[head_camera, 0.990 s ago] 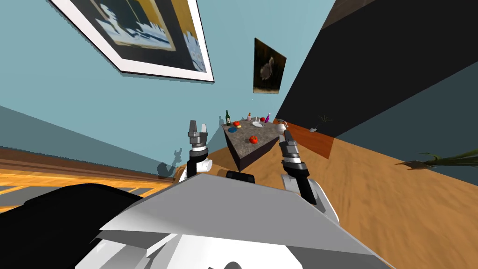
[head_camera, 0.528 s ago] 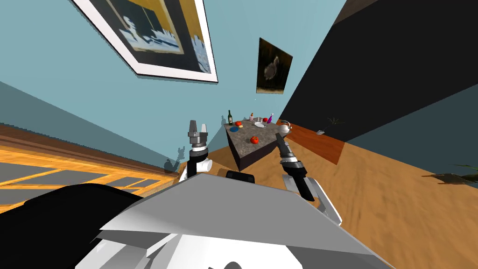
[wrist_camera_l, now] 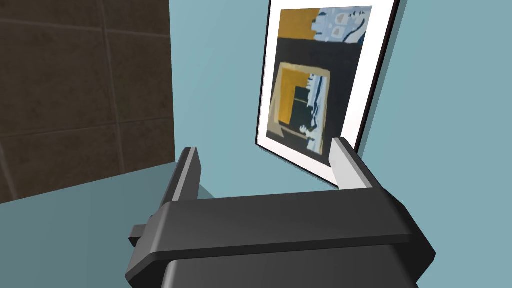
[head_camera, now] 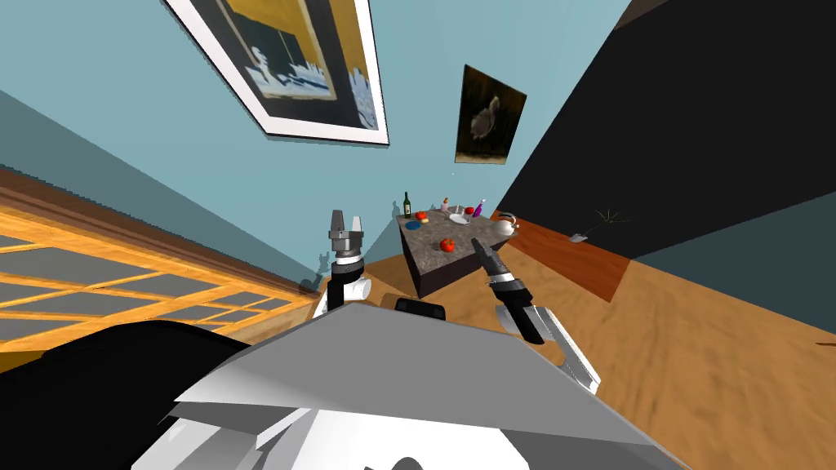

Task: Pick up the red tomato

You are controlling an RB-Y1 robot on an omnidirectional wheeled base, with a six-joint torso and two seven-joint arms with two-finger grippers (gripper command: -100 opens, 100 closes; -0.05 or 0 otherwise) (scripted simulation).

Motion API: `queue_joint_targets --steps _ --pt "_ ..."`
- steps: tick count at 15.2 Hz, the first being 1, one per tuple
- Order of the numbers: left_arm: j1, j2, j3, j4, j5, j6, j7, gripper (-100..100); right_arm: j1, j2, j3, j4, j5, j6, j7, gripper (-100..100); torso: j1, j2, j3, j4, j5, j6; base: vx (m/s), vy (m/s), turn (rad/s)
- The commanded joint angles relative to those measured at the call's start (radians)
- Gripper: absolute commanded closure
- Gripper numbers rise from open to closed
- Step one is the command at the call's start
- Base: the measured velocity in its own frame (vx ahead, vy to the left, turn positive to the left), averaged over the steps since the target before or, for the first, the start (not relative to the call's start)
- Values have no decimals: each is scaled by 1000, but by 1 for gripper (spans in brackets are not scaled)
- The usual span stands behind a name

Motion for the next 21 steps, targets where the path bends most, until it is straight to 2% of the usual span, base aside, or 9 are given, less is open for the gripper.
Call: queue_joint_targets --steps 1,2,5,8,9,12,14,15,21 --pt "0 0 0 0 0 0 0 0 -3 -18 4 15 50 10 15 -100 0 0 0 0 0 0 -15 -50 144" --pt "0 0 0 0 0 0 0 0 -3 -18 4 15 52 10 15 -100 0 0 0 0 0 0 -11 -40 50" --pt "0 0 0 0 0 0 0 0 -13 -67 14 47 129 39 46 -100 1 0 0 0 0 0 -16 -40 164" --pt "0 0 0 0 0 0 0 0 -18 -92 20 63 196 54 61 -100 0 0 0 0 0 0 -18 -45 170" --pt "0 0 0 0 0 0 0 0 -18 -92 20 63 199 54 61 -100 0 0 0 0 0 0 -9 -32 44" --pt "0 0 0 0 0 0 0 0 -28 -140 33 96 275 83 94 -100 1 -1 0 0 0 0 -11 -32 183" --pt "0 0 0 0 0 0 0 0 -28 -140 33 96 297 83 94 -100 1 -1 -1 0 0 0 -11 -33 106" --pt "0 0 0 0 0 0 0 0 -33 -165 40 113 333 98 111 -100 1 -1 0 0 0 1 -12 -25 148" --pt "0 0 0 0 0 0 0 0 -48 -237 64 163 462 140 162 -100 1 -1 -1 0 0 0 -10 -35 189"
